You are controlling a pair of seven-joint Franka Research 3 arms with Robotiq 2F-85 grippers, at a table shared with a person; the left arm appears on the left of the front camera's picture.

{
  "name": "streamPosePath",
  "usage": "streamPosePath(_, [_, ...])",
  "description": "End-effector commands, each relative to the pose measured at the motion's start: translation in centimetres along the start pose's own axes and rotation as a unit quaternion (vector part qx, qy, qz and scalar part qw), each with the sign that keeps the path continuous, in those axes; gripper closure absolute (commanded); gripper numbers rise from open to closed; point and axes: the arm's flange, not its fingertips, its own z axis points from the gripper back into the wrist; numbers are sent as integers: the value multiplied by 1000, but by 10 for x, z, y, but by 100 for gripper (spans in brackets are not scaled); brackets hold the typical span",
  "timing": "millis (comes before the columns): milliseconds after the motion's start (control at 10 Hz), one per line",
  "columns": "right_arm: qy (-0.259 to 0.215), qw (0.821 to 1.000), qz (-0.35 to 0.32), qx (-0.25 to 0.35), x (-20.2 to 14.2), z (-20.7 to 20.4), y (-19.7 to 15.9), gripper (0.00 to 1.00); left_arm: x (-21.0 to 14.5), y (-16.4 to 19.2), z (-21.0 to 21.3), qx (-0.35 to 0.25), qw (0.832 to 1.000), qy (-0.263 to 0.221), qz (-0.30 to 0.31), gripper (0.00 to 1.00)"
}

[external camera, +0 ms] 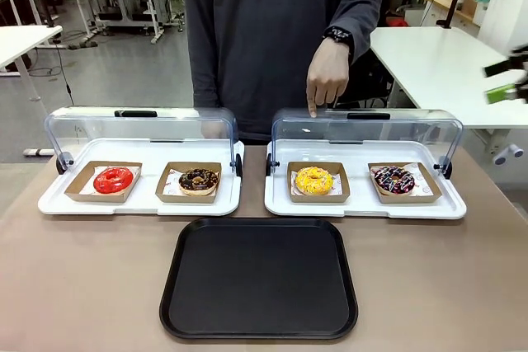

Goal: Move the third donut from the left to the tray.
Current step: Pick up the Paper togo box containing the Donut indicated by the person and place it on the Handle tray.

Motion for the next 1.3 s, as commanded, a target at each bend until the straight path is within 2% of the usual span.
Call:
streamPosePath(0, [107, 994, 22, -27, 31, -60, 39, 0, 2, 0, 2, -2, 1000, -3, -4, 0])
streamPosePath(300, [206, 973, 78, -74, 69, -140, 94, 0, 2, 0, 2, -2, 1000, -3, -4, 0])
streamPosePath(500, [252, 957, 109, -91, 82, -174, 129, 0, 2, 0, 2, -2, 1000, -3, -4, 0])
streamPosePath(600, [252, 957, 109, -98, 84, -181, 137, 0, 2, 0, 2, -2, 1000, -3, -4, 0])
streamPosePath(700, [217, 967, 112, -76, 81, -162, 136, 0, 2, 0, 2, -2, 1000, -3, -4, 0])
streamPosePath(800, [234, 961, 126, -82, 82, -182, 138, 0, 2, 0, 2, -2, 1000, -3, -4, 0])
streamPosePath(1200, [234, 961, 126, -82, 82, -182, 138, 0, 2, 0, 2, -2, 1000, -3, -4, 0])
